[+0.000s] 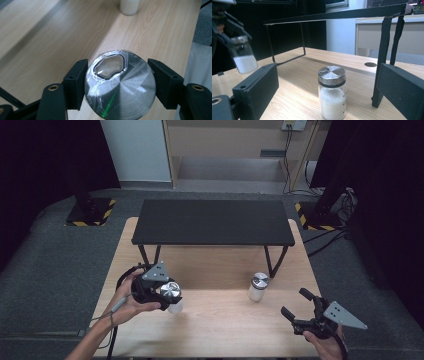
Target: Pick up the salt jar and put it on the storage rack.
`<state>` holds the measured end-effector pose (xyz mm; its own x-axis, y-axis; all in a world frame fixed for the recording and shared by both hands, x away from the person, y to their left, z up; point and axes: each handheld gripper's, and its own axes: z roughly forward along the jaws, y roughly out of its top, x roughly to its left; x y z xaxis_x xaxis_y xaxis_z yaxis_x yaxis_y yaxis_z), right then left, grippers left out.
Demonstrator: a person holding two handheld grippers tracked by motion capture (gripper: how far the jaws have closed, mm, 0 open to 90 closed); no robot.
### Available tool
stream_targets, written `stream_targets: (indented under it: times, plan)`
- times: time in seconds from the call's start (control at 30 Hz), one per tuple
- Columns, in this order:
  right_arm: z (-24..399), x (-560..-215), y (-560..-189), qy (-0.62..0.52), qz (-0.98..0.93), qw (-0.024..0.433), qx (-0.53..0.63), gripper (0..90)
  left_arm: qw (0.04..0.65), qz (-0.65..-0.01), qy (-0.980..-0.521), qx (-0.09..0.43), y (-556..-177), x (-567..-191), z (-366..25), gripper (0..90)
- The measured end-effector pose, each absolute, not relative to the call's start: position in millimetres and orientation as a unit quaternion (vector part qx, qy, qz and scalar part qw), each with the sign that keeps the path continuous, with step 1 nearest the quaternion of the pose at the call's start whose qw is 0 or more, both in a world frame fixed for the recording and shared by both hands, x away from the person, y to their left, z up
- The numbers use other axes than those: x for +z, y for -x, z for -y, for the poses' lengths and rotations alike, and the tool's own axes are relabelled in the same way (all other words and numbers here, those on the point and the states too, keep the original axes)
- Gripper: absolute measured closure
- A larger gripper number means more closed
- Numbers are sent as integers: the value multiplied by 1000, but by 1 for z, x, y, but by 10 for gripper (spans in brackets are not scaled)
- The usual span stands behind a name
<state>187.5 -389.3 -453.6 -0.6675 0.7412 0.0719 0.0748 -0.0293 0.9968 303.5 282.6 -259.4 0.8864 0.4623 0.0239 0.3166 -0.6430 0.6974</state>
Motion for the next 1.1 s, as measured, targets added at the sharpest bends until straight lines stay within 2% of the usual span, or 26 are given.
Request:
stream_targets:
  times: [0.53,1.1]
  plan:
    - [389,-454,-188,-314,-648,258,644,39,389,-220,-887,117,-307,-151,-306,346]
    - [389,-454,-188,-315,-649,257,644,39,410,-231,-873,131,-323,-80,-315,346]
